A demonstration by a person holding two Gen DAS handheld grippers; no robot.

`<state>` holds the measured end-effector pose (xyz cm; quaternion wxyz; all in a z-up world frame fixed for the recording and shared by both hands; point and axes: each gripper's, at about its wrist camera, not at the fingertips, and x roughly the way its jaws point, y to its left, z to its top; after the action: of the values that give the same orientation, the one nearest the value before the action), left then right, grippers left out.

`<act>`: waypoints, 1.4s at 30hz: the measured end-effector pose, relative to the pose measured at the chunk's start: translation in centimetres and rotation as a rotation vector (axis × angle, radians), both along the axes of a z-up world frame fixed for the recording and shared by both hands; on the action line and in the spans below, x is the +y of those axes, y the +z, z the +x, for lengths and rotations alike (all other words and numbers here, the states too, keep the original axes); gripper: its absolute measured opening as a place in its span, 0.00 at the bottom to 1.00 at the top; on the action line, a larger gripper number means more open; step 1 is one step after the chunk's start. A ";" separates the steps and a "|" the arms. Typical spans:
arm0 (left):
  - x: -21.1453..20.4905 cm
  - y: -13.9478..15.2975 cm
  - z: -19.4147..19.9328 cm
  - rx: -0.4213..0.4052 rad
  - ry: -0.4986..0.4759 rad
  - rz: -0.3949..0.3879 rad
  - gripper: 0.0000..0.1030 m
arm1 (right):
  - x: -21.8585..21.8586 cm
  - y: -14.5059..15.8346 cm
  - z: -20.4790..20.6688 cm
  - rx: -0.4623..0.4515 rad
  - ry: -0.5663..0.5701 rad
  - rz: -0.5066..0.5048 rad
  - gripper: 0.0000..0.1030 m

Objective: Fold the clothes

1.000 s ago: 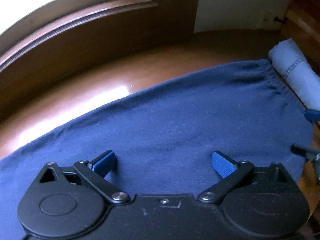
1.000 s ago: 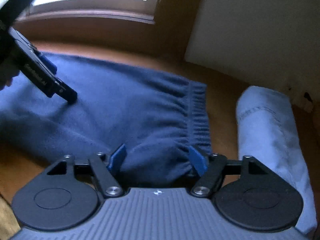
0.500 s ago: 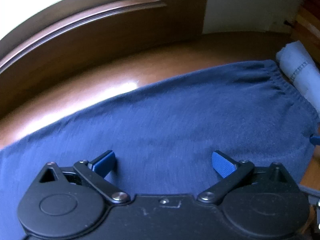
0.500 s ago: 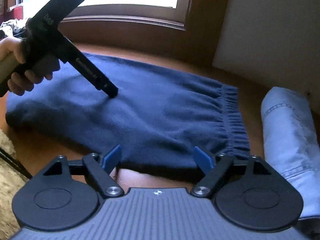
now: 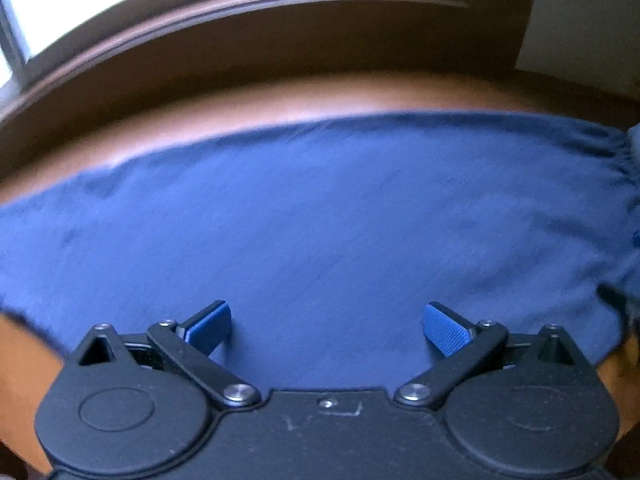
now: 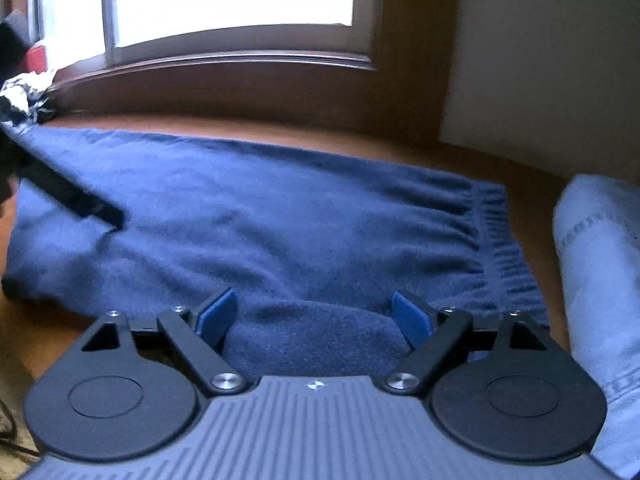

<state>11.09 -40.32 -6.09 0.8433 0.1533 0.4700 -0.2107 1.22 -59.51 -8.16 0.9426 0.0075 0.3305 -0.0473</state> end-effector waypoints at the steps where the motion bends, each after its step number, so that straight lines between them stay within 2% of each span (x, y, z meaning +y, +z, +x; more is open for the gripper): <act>1: 0.2 0.0 -0.2 -0.001 -0.002 -0.005 1.00 | -0.4 0.0 0.0 0.002 -0.010 0.000 0.85; 5: 0.7 0.1 -0.8 -0.026 -0.036 -0.016 1.00 | -0.4 1.0 -0.4 0.003 -0.059 0.011 0.84; 9: 0.7 0.1 -1.1 -0.045 -0.080 -0.030 1.00 | 0.2 2.3 -2.0 -0.074 -0.230 0.106 0.85; 14: 1.0 0.2 -1.7 -0.057 -0.158 -0.050 1.00 | -0.6 2.0 -5.0 -0.118 -0.527 0.347 0.86; 16: 1.2 0.2 -1.9 -0.062 -0.186 -0.062 1.00 | -1.3 1.4 -5.8 -0.111 -0.605 0.456 0.86; 18: 1.1 0.1 -2.1 -0.058 -0.209 -0.067 1.00 | -1.8 0.9 -6.3 -0.104 -0.661 0.517 0.87; 21: 0.5 -0.1 -2.2 -0.049 -0.219 -0.060 1.00 | -2.3 0.5 -7.0 -0.153 -0.757 0.523 0.87; 23: 0.0 0.1 -2.3 -0.042 -0.228 -0.060 1.00 | -2.9 0.3 -6.8 -0.179 -0.781 0.534 0.87; 27: -1.3 0.2 -2.5 -0.018 -0.244 -0.048 1.00 | -4.3 -0.5 -4.8 -0.220 -0.781 0.505 0.89; 30: -1.8 -0.2 -2.8 -0.025 -0.242 -0.020 1.00 | -4.5 -1.2 -3.5 -0.260 -0.767 0.466 0.97; 31: -1.8 -0.2 -2.8 -0.022 -0.235 -0.019 1.00 | -4.4 -1.3 -3.2 -0.268 -0.769 0.448 0.97; 32: -1.8 -0.2 -2.8 -0.017 -0.229 -0.019 1.00 | -4.2 -1.5 -3.0 -0.278 -0.769 0.435 0.94; 34: -1.7 -0.1 -2.8 -0.012 -0.221 -0.018 1.00 | -4.0 -1.9 -3.0 -0.295 -0.771 0.408 0.75; 35: -1.7 -0.1 -2.8 -0.009 -0.222 -0.016 1.00 | -4.1 -2.1 -3.1 -0.287 -0.763 0.396 0.47; 40: -1.8 -0.1 -2.5 -0.004 -0.234 -0.015 1.00 | -4.6 -2.4 -4.0 -0.334 -0.715 0.416 0.36; 42: -1.4 0.0 -2.4 -0.003 -0.232 -0.026 1.00 | -3.7 -1.1 -4.3 -0.364 -0.674 0.347 0.27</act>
<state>8.72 -41.70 -6.13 0.8158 0.1959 0.4452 -0.3129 -3.11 -63.22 -9.25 0.9022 0.2819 0.1409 -0.2946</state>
